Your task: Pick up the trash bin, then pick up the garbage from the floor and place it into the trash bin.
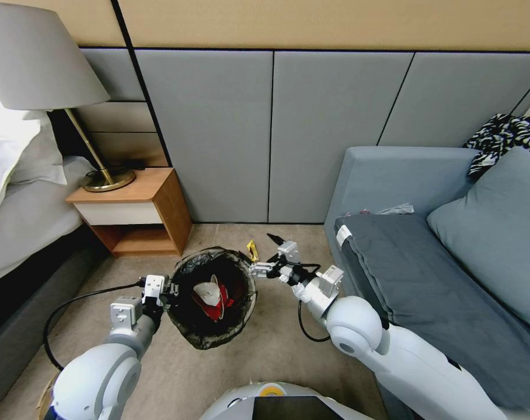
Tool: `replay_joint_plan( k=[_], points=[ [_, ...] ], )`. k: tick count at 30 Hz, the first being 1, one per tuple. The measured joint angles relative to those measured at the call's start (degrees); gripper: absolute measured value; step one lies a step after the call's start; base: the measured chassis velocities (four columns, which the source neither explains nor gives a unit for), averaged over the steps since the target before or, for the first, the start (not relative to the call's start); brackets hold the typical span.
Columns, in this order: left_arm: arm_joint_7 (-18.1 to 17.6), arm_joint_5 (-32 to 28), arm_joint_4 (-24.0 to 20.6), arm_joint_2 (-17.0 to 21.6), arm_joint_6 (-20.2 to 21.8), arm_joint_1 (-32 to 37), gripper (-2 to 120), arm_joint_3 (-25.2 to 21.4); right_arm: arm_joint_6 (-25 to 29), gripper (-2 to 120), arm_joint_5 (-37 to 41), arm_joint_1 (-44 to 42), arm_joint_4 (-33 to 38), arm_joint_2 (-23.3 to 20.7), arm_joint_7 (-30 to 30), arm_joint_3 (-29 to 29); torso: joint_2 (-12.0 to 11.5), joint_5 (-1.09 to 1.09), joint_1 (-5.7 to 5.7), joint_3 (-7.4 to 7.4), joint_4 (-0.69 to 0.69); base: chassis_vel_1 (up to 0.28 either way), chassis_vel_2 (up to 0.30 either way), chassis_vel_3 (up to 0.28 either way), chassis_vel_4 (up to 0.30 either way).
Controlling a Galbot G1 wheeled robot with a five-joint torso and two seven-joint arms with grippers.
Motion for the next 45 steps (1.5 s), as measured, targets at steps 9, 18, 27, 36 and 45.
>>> replay_joint_plan(
  k=[9, 18, 27, 36, 45],
  points=[
    [0.16, 0.43, -0.03, -0.18, -0.12, 0.38, 1, 0.08, 2.85, 100, -13.25, -16.38, -0.66, 6.05, -1.64, 10.85, 0.00, -0.01, 0.00, 0.00, 0.00, 0.000, 0.000, 0.000, 0.000],
    [0.43, 0.50, -0.51, -0.25, -0.14, 1.14, 1, -0.55, 7.23, 100, -23.26, -28.93, -1.27, 16.42, -1.83, 18.21, 0.00, -0.01, 0.00, 0.00, 0.00, 0.000, 0.000, 0.000, 0.000],
    [1.68, 0.57, -0.54, -0.41, -0.15, 1.66, 1, -2.39, 8.32, 100, -24.34, -35.10, 0.22, 20.55, -1.92, 23.26, 0.00, -0.01, 0.00, 0.00, 0.01, 0.000, 0.000, 0.000, 0.000],
    [4.80, 0.59, -0.35, -0.87, -0.15, 1.88, 1, -5.32, 15.43, 100, -27.56, -42.45, 0.80, 23.10, -7.10, 27.91, 0.00, -0.01, 0.01, 0.00, 0.01, 0.000, 0.000, 0.000, 0.000],
    [5.75, 0.69, 0.42, -1.29, -0.53, 0.88, 1, -5.99, 19.40, 100, -29.59, -46.12, 0.13, 25.88, -7.42, 30.39, 0.00, -0.01, 0.01, 0.00, 0.00, 0.000, 0.000, 0.000, 0.000]
  ],
)
